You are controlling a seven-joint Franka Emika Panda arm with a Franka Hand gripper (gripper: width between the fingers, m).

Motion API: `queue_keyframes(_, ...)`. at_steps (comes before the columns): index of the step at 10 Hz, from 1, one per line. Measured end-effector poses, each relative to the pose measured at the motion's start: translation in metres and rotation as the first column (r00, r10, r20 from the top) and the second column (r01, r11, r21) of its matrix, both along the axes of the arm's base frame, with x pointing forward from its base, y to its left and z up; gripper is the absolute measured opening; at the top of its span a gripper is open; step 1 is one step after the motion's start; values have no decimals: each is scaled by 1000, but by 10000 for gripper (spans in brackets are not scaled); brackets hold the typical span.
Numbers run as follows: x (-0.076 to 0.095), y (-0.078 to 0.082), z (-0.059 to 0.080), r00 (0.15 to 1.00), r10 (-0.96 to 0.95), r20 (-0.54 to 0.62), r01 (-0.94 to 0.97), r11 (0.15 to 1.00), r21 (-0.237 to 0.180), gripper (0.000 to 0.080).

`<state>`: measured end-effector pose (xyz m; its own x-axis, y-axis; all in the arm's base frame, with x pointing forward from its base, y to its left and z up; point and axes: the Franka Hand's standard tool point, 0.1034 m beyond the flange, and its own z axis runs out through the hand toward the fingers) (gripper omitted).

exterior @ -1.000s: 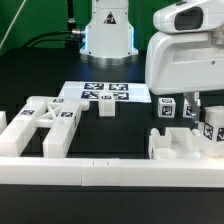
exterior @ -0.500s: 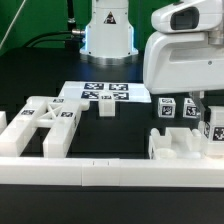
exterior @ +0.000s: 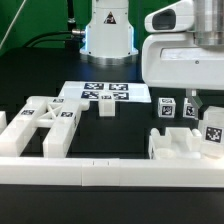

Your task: Assemble chair

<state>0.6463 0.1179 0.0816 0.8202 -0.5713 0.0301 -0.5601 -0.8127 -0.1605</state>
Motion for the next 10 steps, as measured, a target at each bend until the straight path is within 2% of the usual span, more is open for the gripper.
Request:
queue_keyframes(3, 0, 0, 0, 982, -189, -24, 190, 982, 21, 290)
queue_keyframes(4, 0, 0, -1, 937, -347, -43, 349, 936, 46, 290)
queue_keyframes(6, -2, 4, -1, 797, -597, -94, 603, 794, 75, 290)
queue_keyframes(8, -1, 5, -1, 751, -651, -110, 659, 748, 78, 290)
queue_keyframes(9, -1, 5, -2, 767, -632, -106, 640, 764, 77, 358)
queue_keyframes(10, -1, 5, -2, 793, -601, -98, 608, 790, 76, 531)
